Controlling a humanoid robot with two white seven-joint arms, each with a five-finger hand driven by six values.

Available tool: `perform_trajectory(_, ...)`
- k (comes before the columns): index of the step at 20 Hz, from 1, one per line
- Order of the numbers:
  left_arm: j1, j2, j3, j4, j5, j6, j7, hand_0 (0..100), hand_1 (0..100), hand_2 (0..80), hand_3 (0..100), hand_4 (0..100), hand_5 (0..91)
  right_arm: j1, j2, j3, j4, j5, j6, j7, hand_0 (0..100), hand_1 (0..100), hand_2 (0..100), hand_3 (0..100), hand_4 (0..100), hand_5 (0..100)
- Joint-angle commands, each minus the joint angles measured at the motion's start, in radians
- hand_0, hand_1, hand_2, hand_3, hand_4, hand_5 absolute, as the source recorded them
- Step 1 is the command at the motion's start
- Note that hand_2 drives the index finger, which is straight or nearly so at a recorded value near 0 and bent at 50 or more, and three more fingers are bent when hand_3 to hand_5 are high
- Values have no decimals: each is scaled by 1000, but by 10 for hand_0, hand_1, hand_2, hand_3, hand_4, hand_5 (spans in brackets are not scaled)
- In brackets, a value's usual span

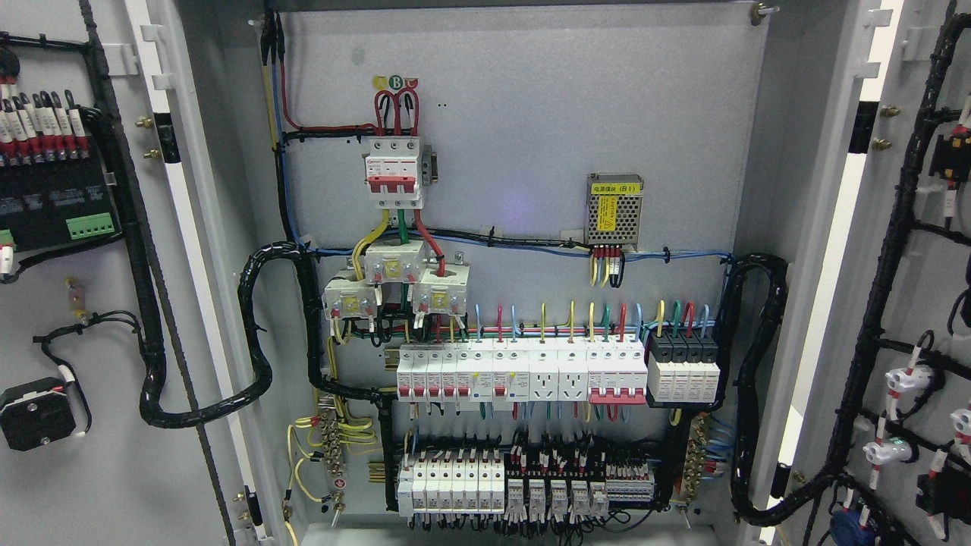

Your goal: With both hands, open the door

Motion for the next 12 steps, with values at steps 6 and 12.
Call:
perform_trajectory(6, 1, -30, 6, 25, 1, -1, -5, 0, 0, 0, 0, 32, 0, -1, 29, -10, 2, 3, -3, 2, 0, 0, 0, 0, 0, 0)
perform_trajectory(12, -1, -32, 6, 20, 2, -1, -5, 0, 0, 0, 0, 31, 0, -3, 29, -10, 2, 3, -1, 2, 0, 0, 0, 0, 0, 0)
